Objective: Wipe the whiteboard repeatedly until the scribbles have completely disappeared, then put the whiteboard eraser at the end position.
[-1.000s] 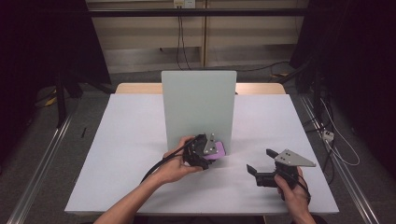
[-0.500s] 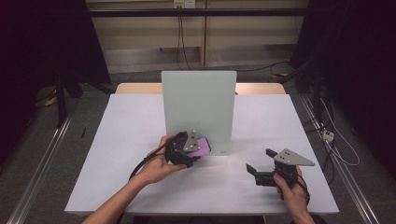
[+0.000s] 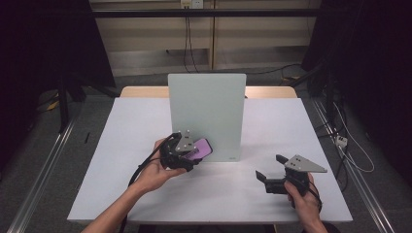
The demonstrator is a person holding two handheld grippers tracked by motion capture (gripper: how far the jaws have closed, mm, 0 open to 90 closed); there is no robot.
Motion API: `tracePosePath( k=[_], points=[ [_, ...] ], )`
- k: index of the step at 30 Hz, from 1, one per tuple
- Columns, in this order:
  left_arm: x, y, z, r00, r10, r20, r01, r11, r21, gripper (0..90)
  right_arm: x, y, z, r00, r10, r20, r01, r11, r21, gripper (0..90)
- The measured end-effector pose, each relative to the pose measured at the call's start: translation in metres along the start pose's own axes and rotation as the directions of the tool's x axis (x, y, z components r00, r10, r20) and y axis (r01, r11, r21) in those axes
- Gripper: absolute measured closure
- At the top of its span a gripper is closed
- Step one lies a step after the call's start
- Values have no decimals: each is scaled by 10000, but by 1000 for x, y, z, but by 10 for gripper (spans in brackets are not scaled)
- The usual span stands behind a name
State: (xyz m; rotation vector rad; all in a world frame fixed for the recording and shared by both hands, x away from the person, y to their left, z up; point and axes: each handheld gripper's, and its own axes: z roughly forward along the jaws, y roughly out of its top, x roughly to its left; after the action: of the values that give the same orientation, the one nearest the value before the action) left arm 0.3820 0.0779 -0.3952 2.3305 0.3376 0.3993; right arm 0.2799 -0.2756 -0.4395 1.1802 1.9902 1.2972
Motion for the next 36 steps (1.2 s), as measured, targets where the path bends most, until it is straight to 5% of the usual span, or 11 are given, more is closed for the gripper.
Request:
tracePosePath(
  k=[10,14,36],
  points=[
    [9,-4,-23,9980,-630,99,634,9968,-494,409,0,0,-1,10000,74,-22,-74,10000,-14,49],
    [11,-3,-30,9928,-944,734,1012,9903,-954,409,0,0,0,10000,21,-10,-21,10000,0,49],
    [-4,6,-19,9804,-928,1737,872,9954,397,409,0,0,0,9999,-89,-144,89,10000,-21,48]
  ],
)
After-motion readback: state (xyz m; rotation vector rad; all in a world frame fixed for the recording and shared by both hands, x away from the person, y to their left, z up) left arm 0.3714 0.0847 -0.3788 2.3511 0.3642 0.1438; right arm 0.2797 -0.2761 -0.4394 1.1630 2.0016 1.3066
